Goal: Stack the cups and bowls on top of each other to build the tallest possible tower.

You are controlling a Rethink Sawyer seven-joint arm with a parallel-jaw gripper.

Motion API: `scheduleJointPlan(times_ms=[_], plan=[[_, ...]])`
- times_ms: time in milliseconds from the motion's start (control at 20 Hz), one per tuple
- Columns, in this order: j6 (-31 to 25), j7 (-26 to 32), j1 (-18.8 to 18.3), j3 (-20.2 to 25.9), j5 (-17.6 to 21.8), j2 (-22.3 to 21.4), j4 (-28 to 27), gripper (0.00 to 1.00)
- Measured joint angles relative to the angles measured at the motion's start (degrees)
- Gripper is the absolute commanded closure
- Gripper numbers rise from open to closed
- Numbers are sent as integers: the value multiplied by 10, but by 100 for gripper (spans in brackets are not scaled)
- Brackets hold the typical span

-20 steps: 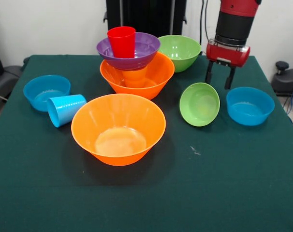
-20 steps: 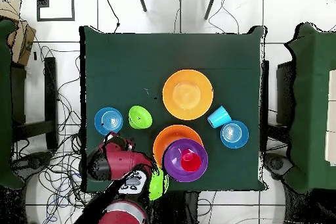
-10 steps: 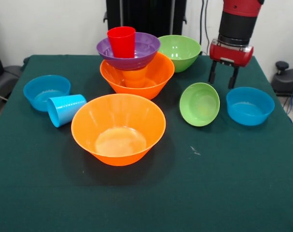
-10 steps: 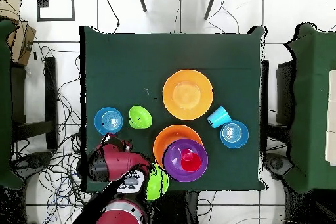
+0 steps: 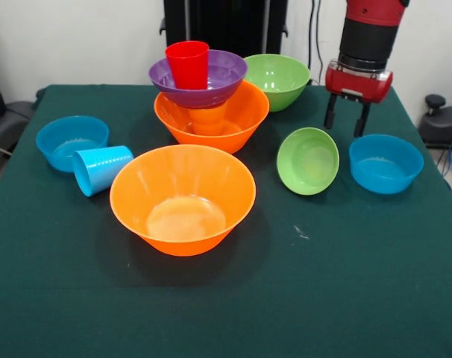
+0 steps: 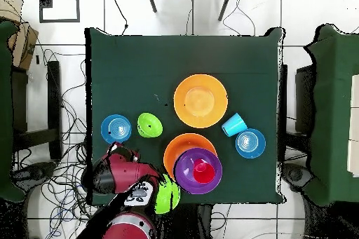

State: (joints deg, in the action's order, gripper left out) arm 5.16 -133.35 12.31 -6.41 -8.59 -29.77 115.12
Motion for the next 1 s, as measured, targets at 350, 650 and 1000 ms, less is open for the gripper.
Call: scheduleJointPlan(times_ms=[350,650,1000], plan=[[0,-9,8,0,-11,7,0,0],[0,-10,19,0,-23,8,0,0],[0,-10,23,1,-25,8,0,0]])
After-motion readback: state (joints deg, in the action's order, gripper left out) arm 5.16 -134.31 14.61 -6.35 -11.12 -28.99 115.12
